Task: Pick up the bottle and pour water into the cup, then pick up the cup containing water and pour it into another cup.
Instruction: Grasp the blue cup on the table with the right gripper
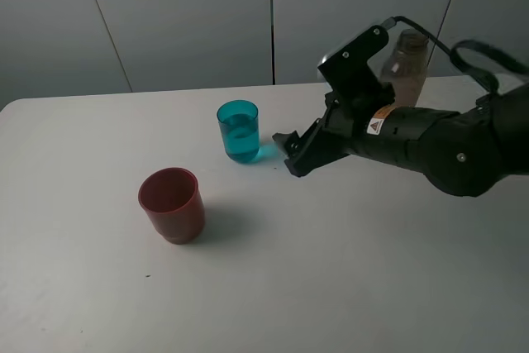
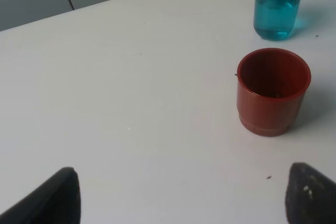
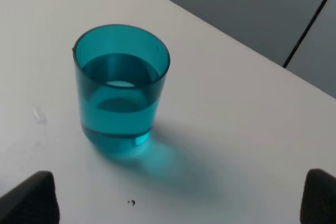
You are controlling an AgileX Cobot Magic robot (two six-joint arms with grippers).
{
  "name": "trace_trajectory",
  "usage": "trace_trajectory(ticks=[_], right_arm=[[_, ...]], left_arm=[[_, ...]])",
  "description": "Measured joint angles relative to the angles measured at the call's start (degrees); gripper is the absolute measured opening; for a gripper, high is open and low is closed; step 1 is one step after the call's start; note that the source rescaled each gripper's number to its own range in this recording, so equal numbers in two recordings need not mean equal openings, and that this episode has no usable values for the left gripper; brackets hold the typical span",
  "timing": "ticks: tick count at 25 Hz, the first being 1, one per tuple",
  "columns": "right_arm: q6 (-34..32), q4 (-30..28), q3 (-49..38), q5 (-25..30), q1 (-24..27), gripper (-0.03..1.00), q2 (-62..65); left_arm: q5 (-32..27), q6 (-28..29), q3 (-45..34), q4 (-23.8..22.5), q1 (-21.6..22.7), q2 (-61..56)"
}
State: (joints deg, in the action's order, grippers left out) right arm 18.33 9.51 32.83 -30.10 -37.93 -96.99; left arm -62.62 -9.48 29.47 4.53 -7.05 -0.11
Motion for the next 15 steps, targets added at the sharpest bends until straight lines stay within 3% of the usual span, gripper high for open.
trace_trajectory(ticks=[5, 15], right_arm=[[-3.65, -2.77, 0.55, -10.28, 0.0, 1.0, -7.06], [-8.42, -7.24, 9.45, -11.33, 0.23, 1.0, -16.54]], left_arm=[[0.0, 0.0, 0.0, 0.0, 0.0, 0.0], [0.0, 0.0, 0.0, 0.0, 0.0, 0.0]])
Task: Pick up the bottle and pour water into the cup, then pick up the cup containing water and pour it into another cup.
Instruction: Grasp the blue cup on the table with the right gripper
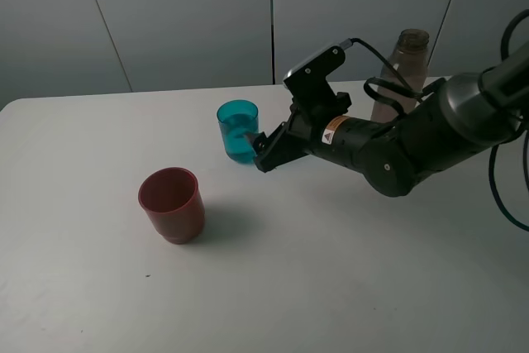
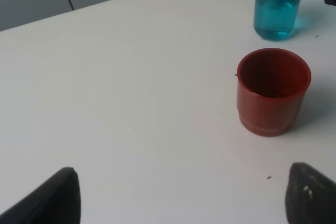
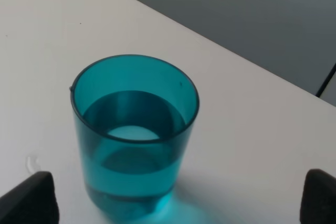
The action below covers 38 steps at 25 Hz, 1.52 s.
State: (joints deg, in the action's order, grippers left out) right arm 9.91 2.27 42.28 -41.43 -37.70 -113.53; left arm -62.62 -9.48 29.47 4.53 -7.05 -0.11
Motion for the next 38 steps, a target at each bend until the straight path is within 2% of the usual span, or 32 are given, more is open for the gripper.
trace_trajectory(ticks=[3, 11, 22, 38], right_arm=[[-3.32, -4.21, 0.7, -0.79, 0.46, 1.0, -2.34], [-4.74, -8.46, 3.24, -2.45, 0.47, 1.0, -6.8], [-9.49, -8.56, 7.36, -2.78, 2.21, 1.0, -10.4], [-17.55, -12.25, 13.28, -2.89, 2.48, 1.0, -15.81]], left_arm=[[0.0, 0.0, 0.0, 0.0, 0.0, 0.0], [0.0, 0.0, 0.0, 0.0, 0.0, 0.0], [0.0, 0.0, 0.0, 0.0, 0.0, 0.0], [0.0, -0.09, 0.0, 0.0, 0.0, 0.0]])
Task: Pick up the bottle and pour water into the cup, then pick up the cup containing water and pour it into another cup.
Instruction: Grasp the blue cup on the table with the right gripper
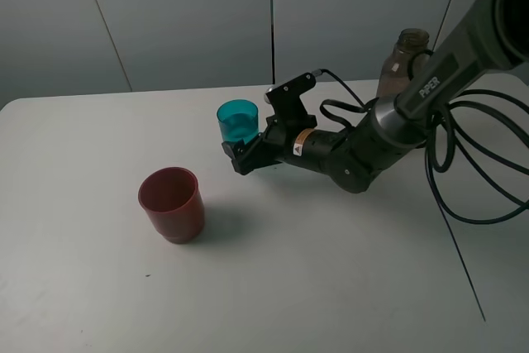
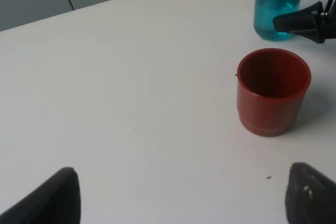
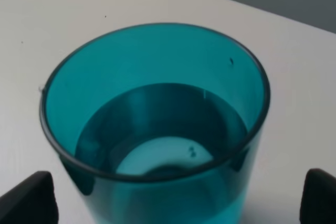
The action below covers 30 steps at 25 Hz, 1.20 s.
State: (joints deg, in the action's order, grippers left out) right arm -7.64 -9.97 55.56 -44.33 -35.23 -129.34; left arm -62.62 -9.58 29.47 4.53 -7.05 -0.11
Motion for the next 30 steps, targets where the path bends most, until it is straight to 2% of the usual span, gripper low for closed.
trace_trajectory(ticks=[30], right_arm=[[-2.76, -2.97, 7.06, 0.35, 0.04, 1.0, -5.2]], left_arm=[[0.0, 0.0, 0.0, 0.0, 0.0, 0.0]])
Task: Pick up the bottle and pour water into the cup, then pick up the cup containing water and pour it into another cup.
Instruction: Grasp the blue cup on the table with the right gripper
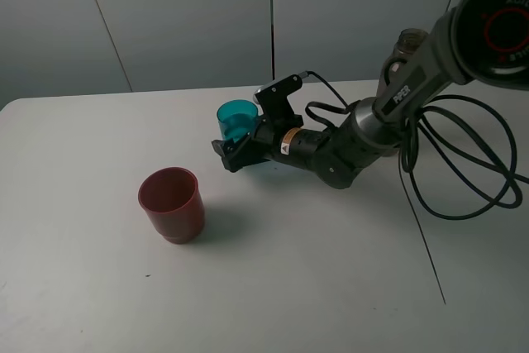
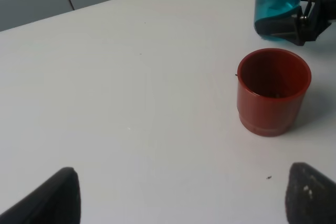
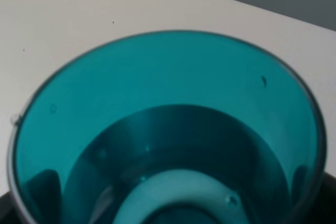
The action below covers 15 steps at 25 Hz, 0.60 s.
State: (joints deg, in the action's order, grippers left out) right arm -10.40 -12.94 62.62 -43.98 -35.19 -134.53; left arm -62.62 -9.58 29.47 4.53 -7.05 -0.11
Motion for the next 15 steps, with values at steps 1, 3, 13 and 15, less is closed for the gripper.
trace_trajectory(ticks=[1, 3, 13, 15], right_arm=[[-0.14, 0.0, 0.1, -0.24, 0.0, 1.0, -0.14], [-0.74, 0.0, 0.55, -0.55, 0.0, 1.0, -0.39], [-3.37, 0.0, 2.6, -0.7, 0.0, 1.0, -2.26], [-3.37, 0.0, 2.6, -0.7, 0.0, 0.88, -2.26]], left_arm=[[0.0, 0.0, 0.0, 0.0, 0.0, 0.0], [0.0, 0.0, 0.0, 0.0, 0.0, 0.0], [0.0, 0.0, 0.0, 0.0, 0.0, 0.0], [0.0, 0.0, 0.0, 0.0, 0.0, 0.0]])
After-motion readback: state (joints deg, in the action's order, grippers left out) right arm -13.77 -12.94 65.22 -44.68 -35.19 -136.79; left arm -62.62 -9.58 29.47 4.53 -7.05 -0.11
